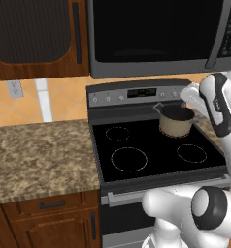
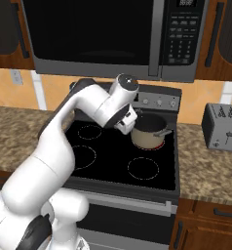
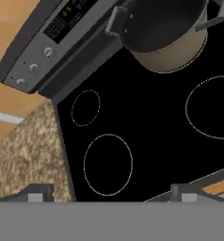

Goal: Turn off the rear right burner of the stove.

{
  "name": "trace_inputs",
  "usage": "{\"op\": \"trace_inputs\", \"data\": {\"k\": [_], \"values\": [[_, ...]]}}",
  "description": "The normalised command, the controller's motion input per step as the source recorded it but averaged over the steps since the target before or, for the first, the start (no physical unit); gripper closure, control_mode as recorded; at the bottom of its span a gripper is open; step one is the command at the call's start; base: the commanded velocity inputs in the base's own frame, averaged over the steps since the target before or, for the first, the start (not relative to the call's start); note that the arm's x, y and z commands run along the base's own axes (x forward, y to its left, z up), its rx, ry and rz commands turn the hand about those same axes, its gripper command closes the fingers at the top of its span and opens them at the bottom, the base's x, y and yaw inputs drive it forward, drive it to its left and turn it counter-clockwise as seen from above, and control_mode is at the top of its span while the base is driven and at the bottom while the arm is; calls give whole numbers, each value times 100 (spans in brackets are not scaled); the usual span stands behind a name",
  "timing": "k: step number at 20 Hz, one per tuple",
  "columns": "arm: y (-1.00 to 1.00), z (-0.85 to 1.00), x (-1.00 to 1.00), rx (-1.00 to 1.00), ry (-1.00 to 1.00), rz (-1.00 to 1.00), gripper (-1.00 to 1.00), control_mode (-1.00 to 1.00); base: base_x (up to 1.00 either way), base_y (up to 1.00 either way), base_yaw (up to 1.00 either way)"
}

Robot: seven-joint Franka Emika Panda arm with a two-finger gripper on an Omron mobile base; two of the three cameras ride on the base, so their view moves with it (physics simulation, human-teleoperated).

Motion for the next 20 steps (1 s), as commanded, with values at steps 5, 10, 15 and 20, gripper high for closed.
{"op": "trace_inputs", "data": {"k": [5, 10, 15, 20], "values": [[-41, 0, 47, 41, -1, -38, -100, -100, 0, 0, 0], [-28, -1, 28, 48, -14, -35, -100, -100, 0, 0, 0], [-27, 0, 11, 45, -18, -28, -100, -100, 0, 0, 0], [-33, 0, 29, 35, -17, -20, -100, -100, 0, 0, 0]]}}
